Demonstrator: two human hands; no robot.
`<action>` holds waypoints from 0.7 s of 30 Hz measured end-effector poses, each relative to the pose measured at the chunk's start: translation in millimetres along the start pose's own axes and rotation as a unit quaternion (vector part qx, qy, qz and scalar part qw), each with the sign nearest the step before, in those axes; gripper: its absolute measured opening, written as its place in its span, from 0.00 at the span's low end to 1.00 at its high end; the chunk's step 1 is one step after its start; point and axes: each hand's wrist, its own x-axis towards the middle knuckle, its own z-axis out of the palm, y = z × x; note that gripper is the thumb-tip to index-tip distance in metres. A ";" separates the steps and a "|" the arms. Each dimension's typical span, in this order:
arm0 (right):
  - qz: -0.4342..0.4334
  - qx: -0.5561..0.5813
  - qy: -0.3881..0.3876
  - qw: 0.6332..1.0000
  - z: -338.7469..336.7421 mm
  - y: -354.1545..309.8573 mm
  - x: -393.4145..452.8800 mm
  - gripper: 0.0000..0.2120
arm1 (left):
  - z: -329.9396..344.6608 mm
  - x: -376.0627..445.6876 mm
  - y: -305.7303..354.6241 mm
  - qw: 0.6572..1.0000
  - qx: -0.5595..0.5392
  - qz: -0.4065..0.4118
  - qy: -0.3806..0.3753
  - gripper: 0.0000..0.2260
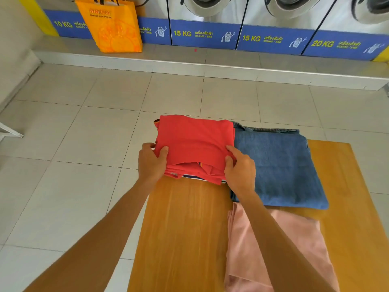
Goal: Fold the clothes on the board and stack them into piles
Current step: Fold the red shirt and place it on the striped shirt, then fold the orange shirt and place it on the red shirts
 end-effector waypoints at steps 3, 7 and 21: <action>0.046 0.027 0.005 0.999 -17.7 4.2 -27.4 0.17 | -14.9 -39.6 -19.7 0.999 -0.023 -0.033 0.008 0.22; 0.061 0.053 0.011 0.997 -39.2 1.6 -81.7 0.10 | -41.9 -105.5 -50.7 0.997 -0.014 -0.063 -0.033 0.19; 0.063 -0.005 -0.104 0.993 -35.5 33.4 -300.5 0.14 | -113.9 -288.4 -155.5 0.990 0.082 -0.067 -0.092 0.16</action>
